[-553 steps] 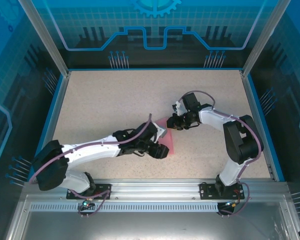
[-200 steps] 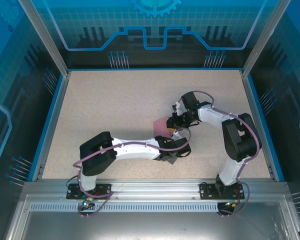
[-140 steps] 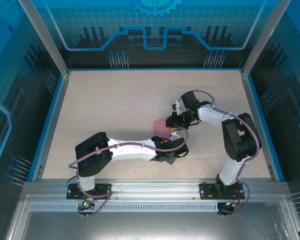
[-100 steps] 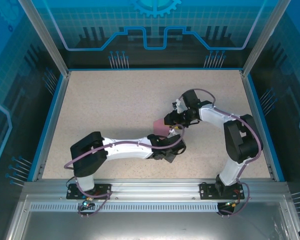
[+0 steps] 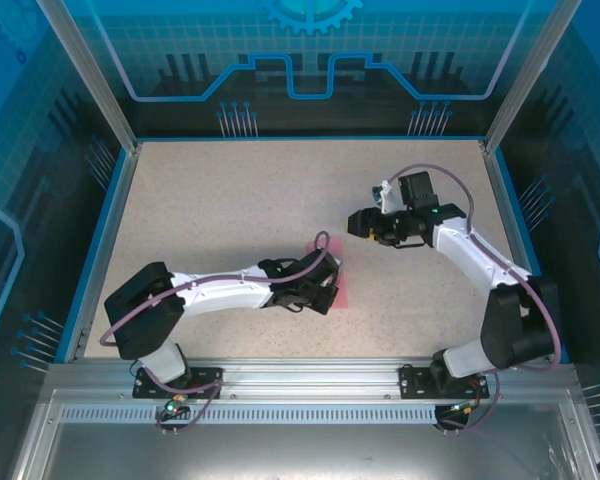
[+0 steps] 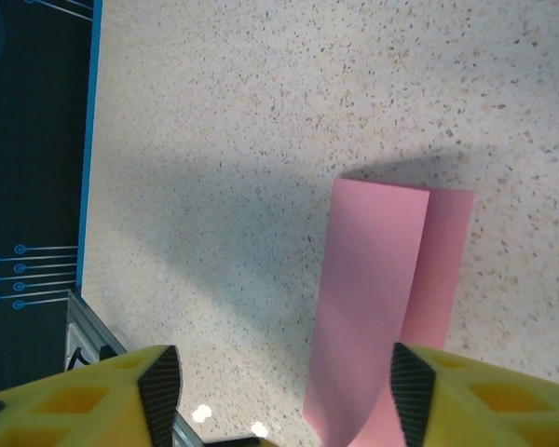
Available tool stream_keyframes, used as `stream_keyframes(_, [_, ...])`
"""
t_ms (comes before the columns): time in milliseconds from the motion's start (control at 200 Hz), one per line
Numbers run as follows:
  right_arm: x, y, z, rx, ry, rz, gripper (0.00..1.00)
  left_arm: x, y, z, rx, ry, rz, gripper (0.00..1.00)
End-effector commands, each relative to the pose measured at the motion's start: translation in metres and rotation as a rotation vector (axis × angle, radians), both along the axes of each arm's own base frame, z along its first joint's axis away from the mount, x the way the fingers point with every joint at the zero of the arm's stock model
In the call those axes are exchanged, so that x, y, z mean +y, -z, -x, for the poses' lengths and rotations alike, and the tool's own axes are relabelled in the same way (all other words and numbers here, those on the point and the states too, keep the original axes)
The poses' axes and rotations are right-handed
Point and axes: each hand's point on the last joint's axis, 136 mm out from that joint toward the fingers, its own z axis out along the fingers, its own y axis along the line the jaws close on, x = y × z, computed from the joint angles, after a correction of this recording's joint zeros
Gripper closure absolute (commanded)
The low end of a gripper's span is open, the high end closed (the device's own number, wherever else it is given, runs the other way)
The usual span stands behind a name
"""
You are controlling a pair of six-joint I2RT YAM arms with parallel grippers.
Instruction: Fold a paper plane with a square sheet of paper (fold left side to right side)
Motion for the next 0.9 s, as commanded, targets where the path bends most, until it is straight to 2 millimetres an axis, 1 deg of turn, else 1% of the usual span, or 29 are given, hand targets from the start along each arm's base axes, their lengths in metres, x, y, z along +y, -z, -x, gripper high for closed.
stream_keyframes(0, [-0.012,0.018,0.028,0.054,0.006,0.031,0.52,-0.002,-0.014,-0.001,0.063,0.007,0.134,1.00])
stream_keyframes(55, [-0.012,0.024,0.036,0.060,0.010,0.030,0.62,0.003,-0.015,-0.004,0.075,0.008,0.145,1.00])
stream_keyframes(70, [-0.013,0.033,0.043,0.079,0.011,0.035,0.66,0.004,-0.015,-0.005,0.078,0.008,0.148,1.00])
stream_keyframes(125, [-0.013,0.047,0.053,0.100,0.013,0.040,0.73,0.006,-0.016,-0.007,0.091,0.019,0.161,1.00])
stream_keyframes(170, [-0.010,0.058,0.062,0.122,0.008,0.041,0.77,0.007,-0.016,-0.009,0.098,0.021,0.165,1.00])
stream_keyframes(270, [0.004,0.084,0.080,0.182,-0.025,0.051,0.87,0.014,-0.013,-0.015,0.114,0.016,0.160,1.00])
stream_keyframes(350, [0.014,0.101,0.088,0.208,-0.049,0.081,0.92,0.017,-0.012,-0.017,0.123,0.018,0.158,1.00])
stream_keyframes(505, [0.024,0.125,0.092,0.238,-0.066,0.148,0.96,0.021,-0.006,-0.017,0.146,0.039,0.125,1.00])
stream_keyframes(625, [0.027,0.136,0.095,0.266,-0.088,0.186,0.97,0.026,0.002,-0.017,0.159,0.045,0.095,1.00])
stream_keyframes(760, [0.023,0.151,0.103,0.316,-0.100,0.251,0.97,0.031,0.008,-0.020,0.166,0.043,0.072,1.00])
stream_keyframes(895, [0.017,0.158,0.111,0.350,-0.116,0.296,0.98,0.032,0.009,-0.025,0.161,0.045,0.066,1.00])
